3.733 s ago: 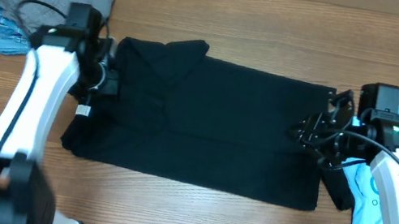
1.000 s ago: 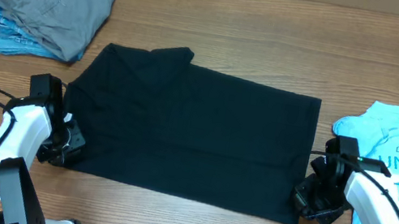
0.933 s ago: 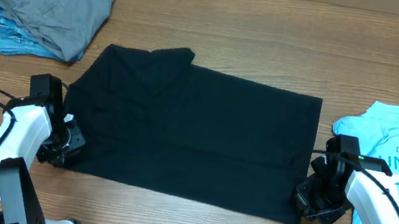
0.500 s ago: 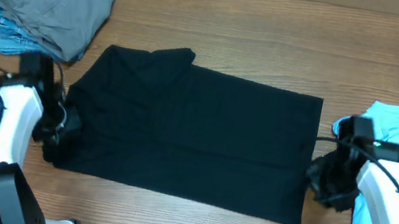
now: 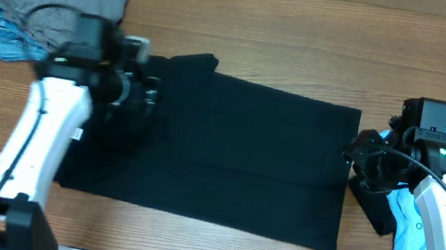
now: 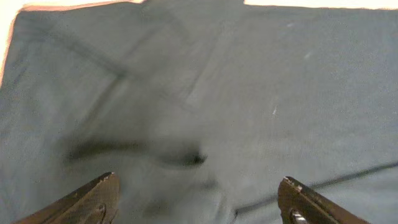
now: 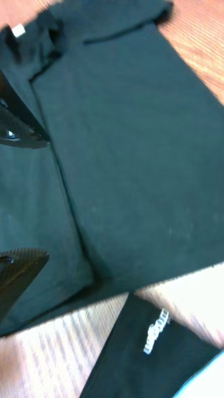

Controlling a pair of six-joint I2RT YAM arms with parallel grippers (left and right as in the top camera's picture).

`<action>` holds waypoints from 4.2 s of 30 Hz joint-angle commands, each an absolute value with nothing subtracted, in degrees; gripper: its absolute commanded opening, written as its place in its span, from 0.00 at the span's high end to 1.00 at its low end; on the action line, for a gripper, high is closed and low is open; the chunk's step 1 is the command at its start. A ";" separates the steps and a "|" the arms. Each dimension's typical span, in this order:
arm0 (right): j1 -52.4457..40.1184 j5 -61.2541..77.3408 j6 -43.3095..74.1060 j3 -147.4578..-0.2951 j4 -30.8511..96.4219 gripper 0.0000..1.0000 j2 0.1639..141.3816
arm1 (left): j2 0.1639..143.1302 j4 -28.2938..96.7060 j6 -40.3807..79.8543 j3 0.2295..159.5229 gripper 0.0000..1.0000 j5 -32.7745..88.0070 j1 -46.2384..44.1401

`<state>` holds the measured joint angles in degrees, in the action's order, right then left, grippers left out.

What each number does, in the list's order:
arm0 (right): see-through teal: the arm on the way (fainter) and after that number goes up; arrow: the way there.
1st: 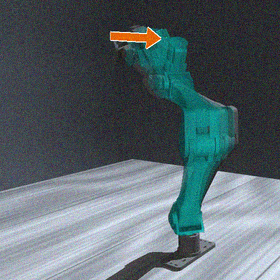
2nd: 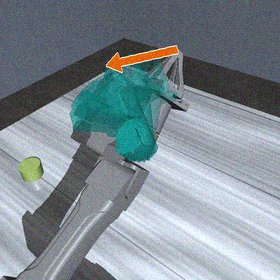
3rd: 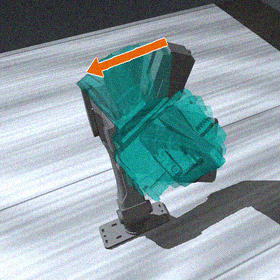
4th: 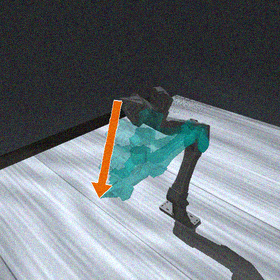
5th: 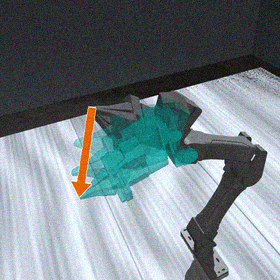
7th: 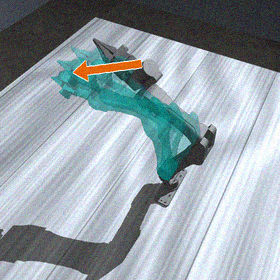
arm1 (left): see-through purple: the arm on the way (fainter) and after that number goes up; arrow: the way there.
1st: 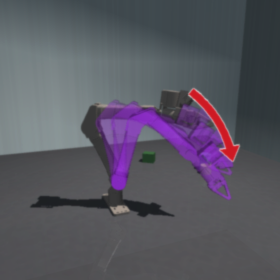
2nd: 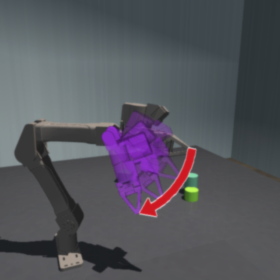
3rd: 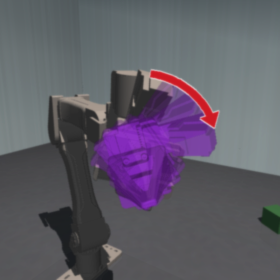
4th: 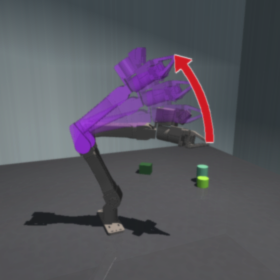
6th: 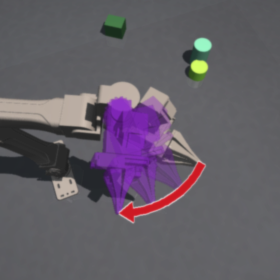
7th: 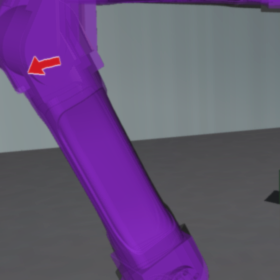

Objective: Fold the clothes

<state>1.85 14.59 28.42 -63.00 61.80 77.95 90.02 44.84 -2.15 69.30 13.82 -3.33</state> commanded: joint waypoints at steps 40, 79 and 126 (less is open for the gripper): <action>2.00 17.80 26.52 -64.36 59.18 0.45 77.03 | 117.62 39.53 -5.76 85.56 0.80 2.42 -9.34; 2.00 16.58 26.50 -64.36 59.44 0.44 77.06 | 117.73 46.48 -3.84 83.00 0.46 5.32 -9.93; 2.00 17.98 26.50 -64.36 59.09 0.43 77.03 | 100.92 72.31 -1.23 98.91 0.33 -2.11 -11.44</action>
